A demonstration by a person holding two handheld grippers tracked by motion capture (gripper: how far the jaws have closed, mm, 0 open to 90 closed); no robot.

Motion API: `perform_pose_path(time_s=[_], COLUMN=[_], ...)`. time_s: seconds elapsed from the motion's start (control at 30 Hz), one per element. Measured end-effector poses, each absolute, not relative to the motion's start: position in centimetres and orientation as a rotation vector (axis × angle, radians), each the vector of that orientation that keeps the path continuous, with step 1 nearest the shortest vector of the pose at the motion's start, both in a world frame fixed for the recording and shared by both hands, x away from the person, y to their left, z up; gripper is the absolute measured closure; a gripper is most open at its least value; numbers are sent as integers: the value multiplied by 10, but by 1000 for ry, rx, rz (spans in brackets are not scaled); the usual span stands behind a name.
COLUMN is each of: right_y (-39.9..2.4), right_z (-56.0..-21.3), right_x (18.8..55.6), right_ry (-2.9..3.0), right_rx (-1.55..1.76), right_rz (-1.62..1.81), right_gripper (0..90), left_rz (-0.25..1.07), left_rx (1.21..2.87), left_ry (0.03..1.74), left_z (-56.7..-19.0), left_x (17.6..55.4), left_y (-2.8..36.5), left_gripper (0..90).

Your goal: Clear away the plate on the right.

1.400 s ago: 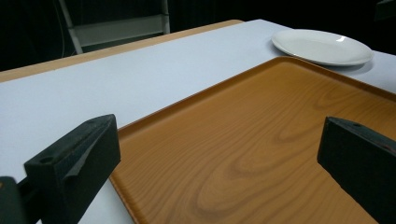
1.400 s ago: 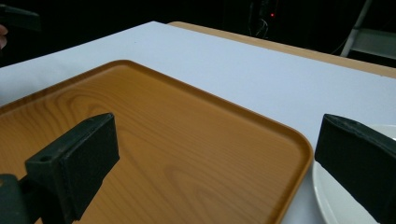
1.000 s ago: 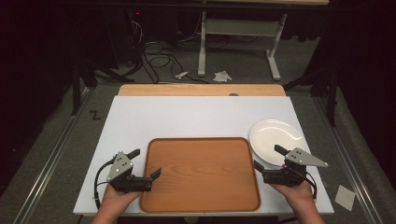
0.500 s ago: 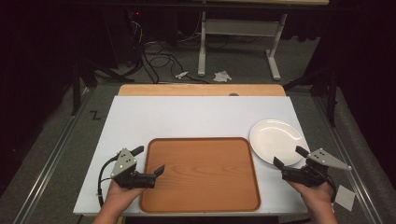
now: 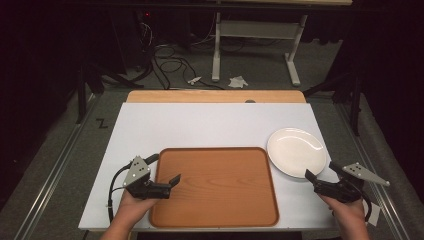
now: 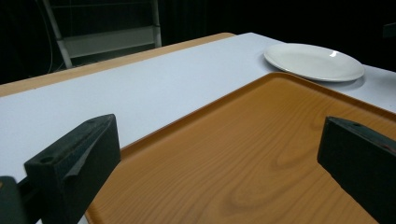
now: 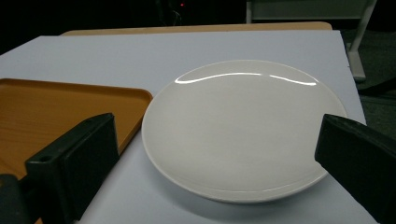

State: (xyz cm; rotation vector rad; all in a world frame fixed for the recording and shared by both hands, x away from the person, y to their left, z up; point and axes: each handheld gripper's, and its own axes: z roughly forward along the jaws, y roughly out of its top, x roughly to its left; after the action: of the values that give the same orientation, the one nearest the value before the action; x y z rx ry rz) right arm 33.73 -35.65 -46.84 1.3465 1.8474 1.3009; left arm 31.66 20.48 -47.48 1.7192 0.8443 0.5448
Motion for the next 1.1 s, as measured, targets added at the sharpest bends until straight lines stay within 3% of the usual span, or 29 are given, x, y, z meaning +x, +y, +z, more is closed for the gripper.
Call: perform_pose_path(time_s=[1.1], right_y=[-373], right_z=[-473], right_x=[349], right_ry=[1734], right_rx=[1765], right_rz=[1481], right_gripper=[9], left_rz=[585], left_rx=[1746], left_ry=[862], left_z=[-476], left_x=[306], left_y=[212], left_gripper=[2])
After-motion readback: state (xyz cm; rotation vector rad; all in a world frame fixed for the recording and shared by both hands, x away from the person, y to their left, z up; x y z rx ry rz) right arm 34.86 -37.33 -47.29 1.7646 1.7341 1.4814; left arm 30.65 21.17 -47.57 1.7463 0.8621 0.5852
